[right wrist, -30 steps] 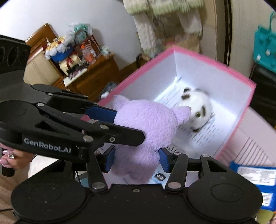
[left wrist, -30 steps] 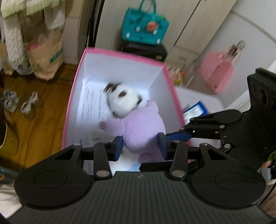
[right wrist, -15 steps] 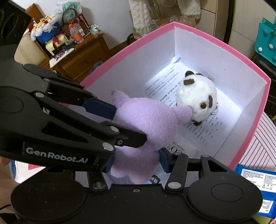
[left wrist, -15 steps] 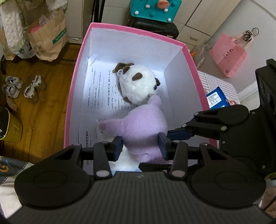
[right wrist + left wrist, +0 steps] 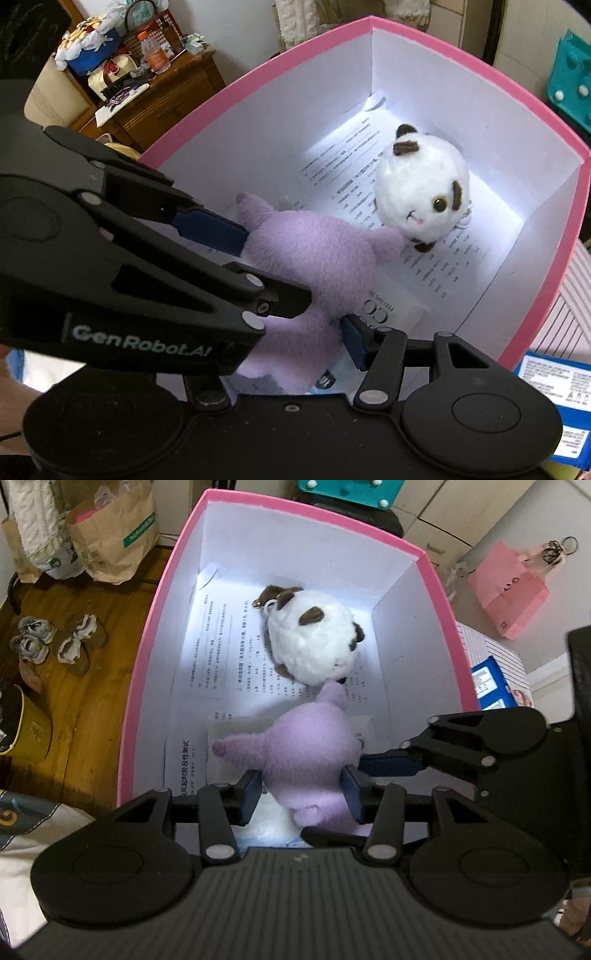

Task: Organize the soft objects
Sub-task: 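Open the left tool to release the plush toy in the box, then move the left tool to the blue wet-wipes pack on the table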

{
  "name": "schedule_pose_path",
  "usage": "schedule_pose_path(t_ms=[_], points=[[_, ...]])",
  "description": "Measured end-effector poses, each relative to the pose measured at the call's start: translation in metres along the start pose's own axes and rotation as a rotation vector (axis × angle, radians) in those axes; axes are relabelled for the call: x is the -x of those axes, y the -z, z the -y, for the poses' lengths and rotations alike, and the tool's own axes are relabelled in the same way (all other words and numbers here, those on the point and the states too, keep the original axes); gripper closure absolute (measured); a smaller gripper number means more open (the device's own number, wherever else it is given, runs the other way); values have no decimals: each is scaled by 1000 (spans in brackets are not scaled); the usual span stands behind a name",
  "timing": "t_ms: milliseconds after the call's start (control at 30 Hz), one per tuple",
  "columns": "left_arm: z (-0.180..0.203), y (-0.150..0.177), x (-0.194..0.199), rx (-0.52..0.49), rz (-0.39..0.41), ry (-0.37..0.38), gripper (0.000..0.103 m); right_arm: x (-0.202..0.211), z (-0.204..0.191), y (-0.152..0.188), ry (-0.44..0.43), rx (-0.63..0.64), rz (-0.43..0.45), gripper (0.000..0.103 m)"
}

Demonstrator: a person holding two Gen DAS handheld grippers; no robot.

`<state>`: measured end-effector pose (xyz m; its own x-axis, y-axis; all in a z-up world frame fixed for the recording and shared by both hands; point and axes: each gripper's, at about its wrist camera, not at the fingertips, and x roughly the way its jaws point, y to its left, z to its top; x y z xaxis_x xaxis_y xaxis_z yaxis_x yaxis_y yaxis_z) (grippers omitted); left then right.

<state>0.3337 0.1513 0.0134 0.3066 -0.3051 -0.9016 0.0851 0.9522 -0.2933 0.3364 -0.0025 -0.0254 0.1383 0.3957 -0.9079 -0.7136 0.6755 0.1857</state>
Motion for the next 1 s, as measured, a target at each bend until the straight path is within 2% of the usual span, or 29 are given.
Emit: schedule_pose_path(t_ms=[200,367,500,767,1000], points=[[4,6,13,-27,40,-22,51,28,-7,10,37,37,99,38],[8,16,46,-22,102,-18,46,76,-7,33,15,36,231,38],[18,24,75,-15,157,12,45,112,-10,49,33,55,320,38],[56,49,115,-112,246,33,44,162,-16,82,62,71,388,37],[99,71,137,-235,338,6,41,201,-5,117,116,68,471,36]])
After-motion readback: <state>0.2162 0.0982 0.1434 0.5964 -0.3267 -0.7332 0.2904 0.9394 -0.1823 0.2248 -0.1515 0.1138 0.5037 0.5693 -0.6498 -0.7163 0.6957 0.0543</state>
